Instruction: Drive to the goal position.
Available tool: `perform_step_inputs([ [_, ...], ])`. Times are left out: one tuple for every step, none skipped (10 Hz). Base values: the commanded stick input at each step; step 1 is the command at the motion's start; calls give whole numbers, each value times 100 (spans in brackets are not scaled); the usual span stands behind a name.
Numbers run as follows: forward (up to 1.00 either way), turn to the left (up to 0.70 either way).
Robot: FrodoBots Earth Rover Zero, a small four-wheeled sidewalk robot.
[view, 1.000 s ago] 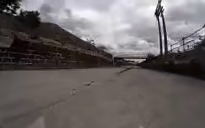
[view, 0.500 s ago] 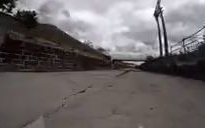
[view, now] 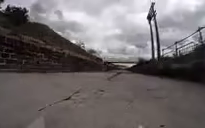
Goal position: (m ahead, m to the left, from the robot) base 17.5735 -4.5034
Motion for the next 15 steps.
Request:
perform_step_inputs([
  [100,0],
  [100,0],
  [100,0],
  [100,0],
  [100,-12],
  [100,-27],
  [100,-38],
  [100,-27],
  [100,-15],
  [100,0],
  [100,0],
  [100,0],
  [100,0],
  [100,0],
  [100,0],
])
